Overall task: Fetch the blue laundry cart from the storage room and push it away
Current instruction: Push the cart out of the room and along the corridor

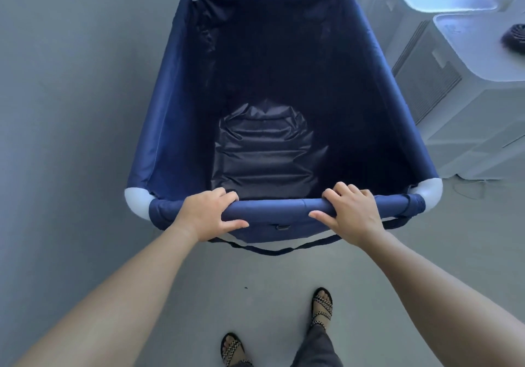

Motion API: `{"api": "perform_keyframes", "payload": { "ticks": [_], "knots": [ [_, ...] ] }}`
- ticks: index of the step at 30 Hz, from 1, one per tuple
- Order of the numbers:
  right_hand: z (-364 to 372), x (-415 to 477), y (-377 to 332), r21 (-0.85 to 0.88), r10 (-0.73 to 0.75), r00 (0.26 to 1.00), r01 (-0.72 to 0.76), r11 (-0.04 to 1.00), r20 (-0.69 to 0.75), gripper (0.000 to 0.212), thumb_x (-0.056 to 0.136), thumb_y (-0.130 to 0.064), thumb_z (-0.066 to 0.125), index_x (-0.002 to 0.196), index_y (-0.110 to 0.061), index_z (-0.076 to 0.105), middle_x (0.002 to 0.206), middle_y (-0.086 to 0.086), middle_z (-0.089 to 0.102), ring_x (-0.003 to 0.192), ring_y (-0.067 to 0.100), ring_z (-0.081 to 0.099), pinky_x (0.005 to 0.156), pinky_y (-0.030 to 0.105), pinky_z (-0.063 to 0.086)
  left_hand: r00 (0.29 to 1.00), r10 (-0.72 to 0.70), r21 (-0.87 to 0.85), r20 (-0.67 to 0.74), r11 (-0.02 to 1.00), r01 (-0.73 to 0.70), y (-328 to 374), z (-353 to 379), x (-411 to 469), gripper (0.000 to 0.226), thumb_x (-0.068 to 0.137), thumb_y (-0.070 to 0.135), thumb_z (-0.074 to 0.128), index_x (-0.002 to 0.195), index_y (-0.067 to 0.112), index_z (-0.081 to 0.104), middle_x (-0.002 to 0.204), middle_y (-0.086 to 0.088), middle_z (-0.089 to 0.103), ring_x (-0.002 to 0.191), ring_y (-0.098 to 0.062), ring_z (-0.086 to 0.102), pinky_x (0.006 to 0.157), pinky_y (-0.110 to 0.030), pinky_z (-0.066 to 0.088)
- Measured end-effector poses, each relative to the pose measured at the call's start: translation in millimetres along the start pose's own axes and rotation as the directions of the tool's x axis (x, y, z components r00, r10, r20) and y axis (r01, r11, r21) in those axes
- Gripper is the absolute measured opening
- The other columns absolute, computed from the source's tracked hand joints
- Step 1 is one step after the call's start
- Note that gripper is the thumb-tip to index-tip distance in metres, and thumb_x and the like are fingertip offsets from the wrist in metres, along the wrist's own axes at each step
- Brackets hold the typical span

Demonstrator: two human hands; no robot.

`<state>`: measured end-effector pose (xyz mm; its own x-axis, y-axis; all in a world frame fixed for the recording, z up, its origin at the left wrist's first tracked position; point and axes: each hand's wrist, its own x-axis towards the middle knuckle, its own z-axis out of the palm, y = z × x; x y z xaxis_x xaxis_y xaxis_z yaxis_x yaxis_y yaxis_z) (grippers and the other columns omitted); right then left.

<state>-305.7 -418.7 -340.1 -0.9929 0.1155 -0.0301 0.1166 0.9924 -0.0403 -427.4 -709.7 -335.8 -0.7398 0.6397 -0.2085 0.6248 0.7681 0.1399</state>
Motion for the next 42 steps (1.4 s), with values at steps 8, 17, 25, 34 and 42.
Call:
{"api": "perform_keyframes", "payload": {
  "ticks": [8,17,25,34,42],
  "knots": [
    [4,-28,-17,0.029,0.039,0.998,-0.038,0.999,-0.039,0.061,0.068,-0.08,0.04,0.087,-0.025,0.056,0.081,-0.006,0.049,0.073,0.018,0.045,0.068,0.034,0.038,0.999,0.03,0.023,-0.026,0.999,-0.029,-4,6,-15,0.041,0.076,0.07,0.05,0.093,0.032,0.049,0.08,0.012,0.044,0.076,-0.012,0.047,0.055,-0.028,0.036],
    [8,-65,-33,0.051,0.043,0.997,-0.039,0.998,-0.07,0.056,0.067,-0.077,0.046,0.082,-0.024,0.059,0.076,-0.006,0.05,0.067,0.018,0.046,0.062,0.031,0.035,1.0,0.03,0.065,0.005,0.997,-0.03,4,12,-47,0.048,0.075,0.071,0.053,0.094,0.027,0.051,0.082,0.009,0.045,0.077,-0.015,0.05,0.055,-0.03,0.041],
    [8,-100,-31,0.07,-0.011,0.997,0.016,0.997,-0.075,0.053,0.067,-0.077,0.048,0.078,-0.026,0.059,0.073,-0.008,0.051,0.064,0.014,0.039,0.062,0.028,0.03,0.999,-0.026,0.079,0.02,0.997,0.024,27,21,-85,0.05,0.074,0.071,0.053,0.084,0.024,0.04,0.079,0.008,0.04,0.072,-0.014,0.045,0.054,-0.029,0.033],
    [5,-144,-12,0.026,-0.144,0.989,0.143,0.989,0.021,0.06,0.067,-0.082,0.036,0.082,-0.028,0.059,0.077,-0.008,0.052,0.065,0.015,0.043,0.06,0.028,0.031,0.997,-0.082,0.094,0.0,0.992,0.081,74,47,-151,0.05,0.075,0.074,0.048,0.089,0.026,0.047,0.079,0.011,0.04,0.069,-0.01,0.043,0.05,-0.026,0.03],
    [-2,-139,7,-0.015,-0.219,0.97,0.222,0.975,0.102,0.066,0.067,-0.082,0.032,0.091,-0.025,0.057,0.081,-0.007,0.05,0.072,0.018,0.047,0.066,0.031,0.034,0.995,-0.103,0.073,0.004,0.992,0.103,101,56,-165,0.041,0.081,0.067,0.048,0.095,0.028,0.046,0.084,0.012,0.038,0.073,-0.011,0.045,0.052,-0.028,0.033]
  ]
}}
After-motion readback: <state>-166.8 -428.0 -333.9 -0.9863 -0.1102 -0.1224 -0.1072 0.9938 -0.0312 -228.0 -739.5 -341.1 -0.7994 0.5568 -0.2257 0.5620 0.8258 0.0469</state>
